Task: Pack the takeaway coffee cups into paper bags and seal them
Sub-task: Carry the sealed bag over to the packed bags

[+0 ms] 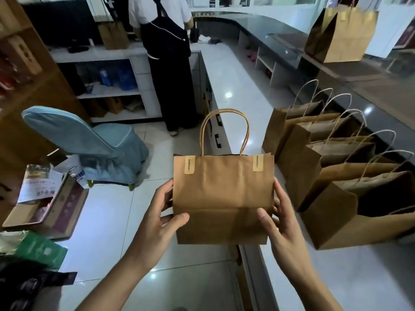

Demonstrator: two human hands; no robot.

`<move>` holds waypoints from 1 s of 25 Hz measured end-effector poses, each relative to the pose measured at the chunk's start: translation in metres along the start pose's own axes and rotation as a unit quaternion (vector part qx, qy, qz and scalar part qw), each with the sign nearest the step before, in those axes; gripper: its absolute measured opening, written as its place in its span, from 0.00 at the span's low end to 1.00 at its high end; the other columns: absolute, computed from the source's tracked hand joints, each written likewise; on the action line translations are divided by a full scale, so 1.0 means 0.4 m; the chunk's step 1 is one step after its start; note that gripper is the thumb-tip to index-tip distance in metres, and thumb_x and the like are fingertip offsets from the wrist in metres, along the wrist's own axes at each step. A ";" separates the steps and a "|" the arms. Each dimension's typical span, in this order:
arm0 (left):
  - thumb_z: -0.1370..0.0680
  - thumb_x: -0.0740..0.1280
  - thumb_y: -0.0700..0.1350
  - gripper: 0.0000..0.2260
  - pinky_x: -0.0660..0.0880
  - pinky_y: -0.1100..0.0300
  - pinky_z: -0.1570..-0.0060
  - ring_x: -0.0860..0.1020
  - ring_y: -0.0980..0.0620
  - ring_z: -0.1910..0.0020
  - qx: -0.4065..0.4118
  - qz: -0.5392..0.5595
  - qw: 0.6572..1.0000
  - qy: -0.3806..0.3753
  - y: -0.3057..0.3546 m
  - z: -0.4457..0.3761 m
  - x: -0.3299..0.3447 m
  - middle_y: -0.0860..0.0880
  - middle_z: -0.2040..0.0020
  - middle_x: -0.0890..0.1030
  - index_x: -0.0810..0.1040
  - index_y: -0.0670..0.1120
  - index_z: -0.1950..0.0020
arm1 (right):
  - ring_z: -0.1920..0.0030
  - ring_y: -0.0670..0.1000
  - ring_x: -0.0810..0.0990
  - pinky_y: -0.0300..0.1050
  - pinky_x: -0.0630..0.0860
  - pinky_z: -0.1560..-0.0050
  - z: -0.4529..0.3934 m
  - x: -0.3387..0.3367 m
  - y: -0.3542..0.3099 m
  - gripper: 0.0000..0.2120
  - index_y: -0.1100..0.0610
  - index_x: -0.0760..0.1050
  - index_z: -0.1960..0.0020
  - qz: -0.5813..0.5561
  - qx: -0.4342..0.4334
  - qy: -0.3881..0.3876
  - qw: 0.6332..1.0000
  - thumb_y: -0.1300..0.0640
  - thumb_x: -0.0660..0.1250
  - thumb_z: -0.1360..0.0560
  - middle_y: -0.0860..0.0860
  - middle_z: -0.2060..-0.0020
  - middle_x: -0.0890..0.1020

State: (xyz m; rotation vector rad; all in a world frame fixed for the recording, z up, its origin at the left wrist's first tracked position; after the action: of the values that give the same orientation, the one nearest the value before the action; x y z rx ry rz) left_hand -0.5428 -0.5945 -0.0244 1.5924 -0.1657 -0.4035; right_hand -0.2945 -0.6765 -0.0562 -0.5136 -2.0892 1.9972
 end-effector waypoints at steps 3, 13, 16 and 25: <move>0.28 0.68 0.46 0.27 0.75 0.72 0.49 0.76 0.62 0.35 -0.004 0.005 1.000 0.009 -0.005 -0.079 0.000 0.62 0.36 0.79 0.68 0.64 0.31 | 0.27 0.43 0.69 0.52 0.70 0.28 -0.090 0.004 0.008 0.31 0.26 0.57 0.25 0.008 0.007 -0.009 1.000 0.40 0.68 0.22 0.36 0.25 0.67; 0.27 0.68 0.45 0.27 0.74 0.73 0.50 0.75 0.63 0.34 0.019 0.025 0.999 -0.037 0.000 -0.477 -0.047 0.62 0.35 0.79 0.69 0.63 0.30 | 0.28 0.40 0.69 0.49 0.70 0.29 -0.424 0.058 -0.014 0.32 0.25 0.57 0.26 0.038 0.008 0.047 0.998 0.40 0.66 0.25 0.36 0.26 0.67; 0.27 0.68 0.46 0.27 0.73 0.74 0.49 0.74 0.64 0.34 0.025 0.020 0.998 -0.056 0.006 -0.608 -0.086 0.61 0.34 0.78 0.68 0.65 0.31 | 0.27 0.42 0.68 0.54 0.68 0.26 -0.531 0.095 -0.029 0.32 0.26 0.57 0.25 0.041 0.009 0.071 0.997 0.40 0.66 0.25 0.38 0.26 0.67; 0.26 0.70 0.44 0.29 0.73 0.75 0.48 0.73 0.67 0.34 0.071 0.032 0.992 -0.098 0.064 -0.898 -0.113 0.66 0.34 0.76 0.68 0.62 0.27 | 0.30 0.39 0.70 0.27 0.73 0.41 -0.772 0.131 -0.094 0.34 0.31 0.57 0.23 0.071 0.015 0.131 0.989 0.39 0.67 0.26 0.37 0.27 0.68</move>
State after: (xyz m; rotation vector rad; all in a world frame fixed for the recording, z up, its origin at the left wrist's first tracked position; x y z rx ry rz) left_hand -0.4537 -0.2448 0.0135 1.6807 -0.4012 -0.5078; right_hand -0.2291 -0.3724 -0.0041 -0.8882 -1.9089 1.9094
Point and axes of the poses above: each hand's wrist, its own z-axis away from the middle knuckle, its own x-axis out of the palm, y = z × x, the point moved 3 cm from there along -z, towards the middle knuckle
